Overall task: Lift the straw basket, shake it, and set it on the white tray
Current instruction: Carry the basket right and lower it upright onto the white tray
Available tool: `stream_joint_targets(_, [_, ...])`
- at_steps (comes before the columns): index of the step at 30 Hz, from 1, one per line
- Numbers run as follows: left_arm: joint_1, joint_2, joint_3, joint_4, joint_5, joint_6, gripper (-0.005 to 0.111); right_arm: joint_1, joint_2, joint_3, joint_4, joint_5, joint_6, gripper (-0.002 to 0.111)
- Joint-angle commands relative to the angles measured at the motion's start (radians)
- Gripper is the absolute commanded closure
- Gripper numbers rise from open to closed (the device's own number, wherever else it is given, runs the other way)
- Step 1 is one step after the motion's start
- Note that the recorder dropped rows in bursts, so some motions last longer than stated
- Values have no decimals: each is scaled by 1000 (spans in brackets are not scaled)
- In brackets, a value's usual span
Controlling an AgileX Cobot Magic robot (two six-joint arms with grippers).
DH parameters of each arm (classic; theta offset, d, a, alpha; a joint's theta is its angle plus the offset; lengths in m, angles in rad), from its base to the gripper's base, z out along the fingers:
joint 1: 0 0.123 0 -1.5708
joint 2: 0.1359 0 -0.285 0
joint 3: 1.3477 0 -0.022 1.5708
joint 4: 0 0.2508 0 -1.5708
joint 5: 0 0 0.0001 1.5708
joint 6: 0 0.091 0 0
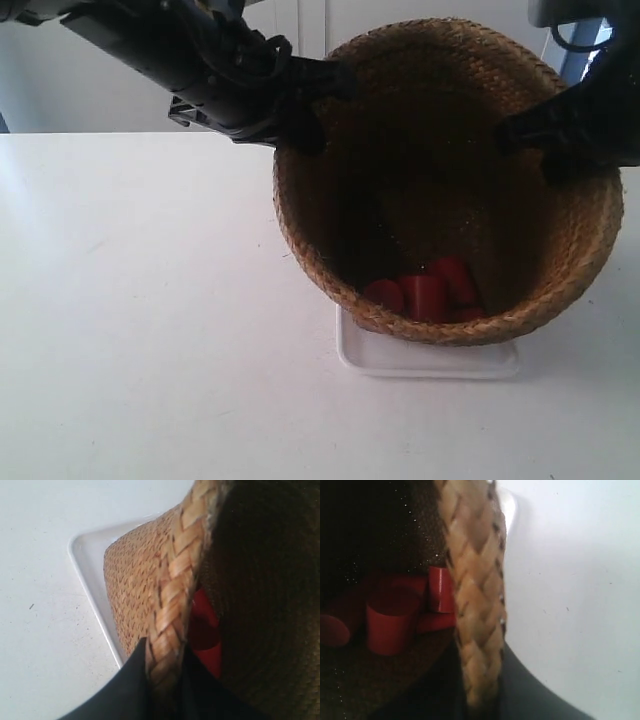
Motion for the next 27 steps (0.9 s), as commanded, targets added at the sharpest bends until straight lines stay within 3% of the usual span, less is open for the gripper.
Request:
stream_joint_targets(1, [-7,11,-21,-22,36,-37,107,-3,-1,-11,46,2,-20,108])
stream_joint_targets(13, [-7,35,-21,4,21,-48,106,-3,98,-11,24,-10,-42,107])
stream_joint_targets(16, [-7,35,-21,4,21,-41,96,-3,96,-11,24,-18,-42,99])
stream_joint_targets(23, [-7,35,-21,4,-18,-33,58,-3,92,-11,24,-34,-42,75])
stream_joint_targets(27, [-7,35,-21,4,-34,-21,50,-3,92,-11,11,-37,-40,63])
